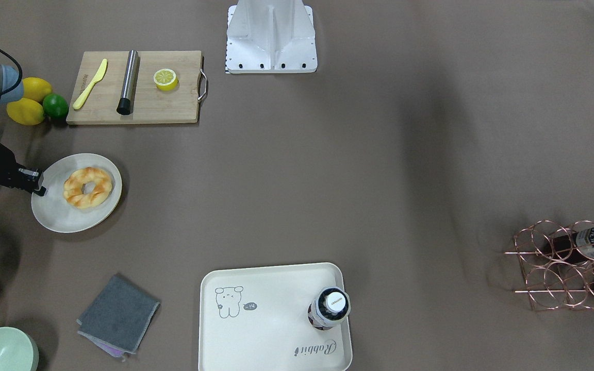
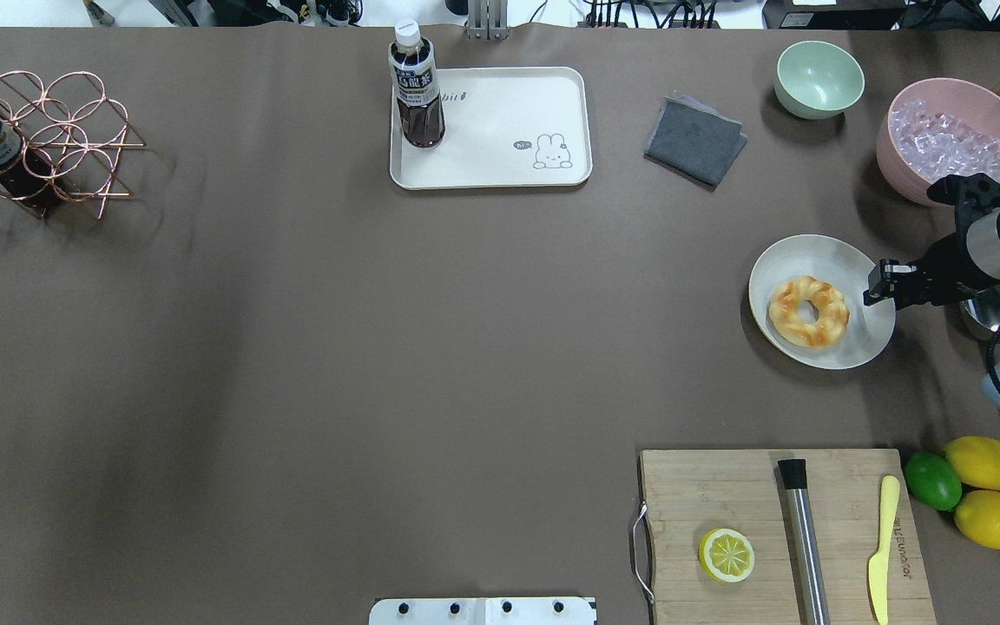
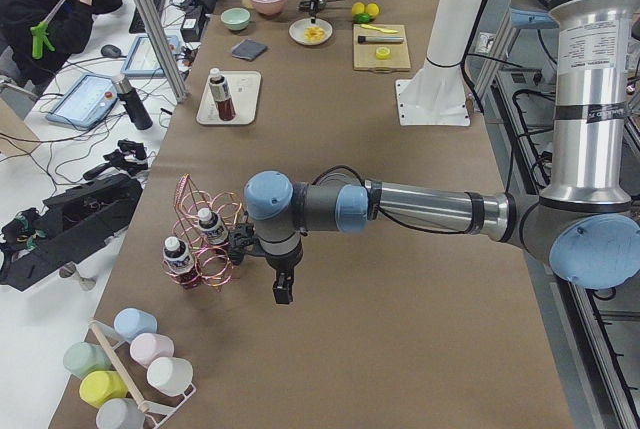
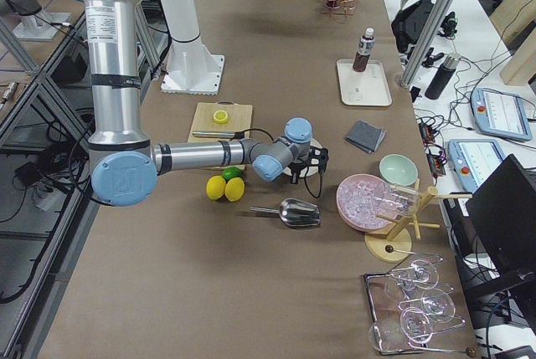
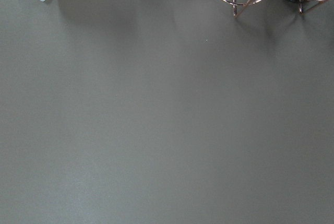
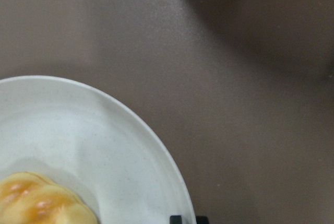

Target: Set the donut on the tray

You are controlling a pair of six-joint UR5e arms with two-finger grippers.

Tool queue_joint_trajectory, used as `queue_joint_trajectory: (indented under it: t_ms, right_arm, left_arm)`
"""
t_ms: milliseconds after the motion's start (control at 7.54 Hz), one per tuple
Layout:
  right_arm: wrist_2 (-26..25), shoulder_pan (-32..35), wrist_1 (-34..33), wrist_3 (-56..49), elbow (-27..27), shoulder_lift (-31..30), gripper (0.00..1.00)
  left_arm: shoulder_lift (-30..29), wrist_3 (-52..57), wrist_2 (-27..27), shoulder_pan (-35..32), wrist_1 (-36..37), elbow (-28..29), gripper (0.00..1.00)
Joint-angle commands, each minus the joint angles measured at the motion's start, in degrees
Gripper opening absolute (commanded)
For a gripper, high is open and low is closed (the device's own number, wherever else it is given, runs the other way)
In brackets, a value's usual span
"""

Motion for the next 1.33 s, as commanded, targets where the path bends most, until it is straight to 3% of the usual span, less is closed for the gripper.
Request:
queue_joint_trajectory:
  t_ms: [0,398,929,1194]
  right_arm:
    - [0.9,-0.2,0.3,0.1,0.8,-0.2,0.0]
    - [10.4,3.6,0.4,0.3,2.8,0.2,0.0]
    - [11.1,3.8,0.4,6.5,5.0,6.9,0.0]
    - [10.2,2.8,-0.1,8.4,2.7,12.4,0.0]
  left_arm:
    - [0.4,0.0,0.0,-0.1,-0.1,0.0,0.98]
    - [0.4,0.0,0.0,-0.1,0.0,-0.1,0.98]
    - [-0.2,-0.1,2.4,-0.1,-0.1,-0.4,0.98]
    - [-0.4,-0.1,2.2,-0.1,-0.1,-0.4,0.98]
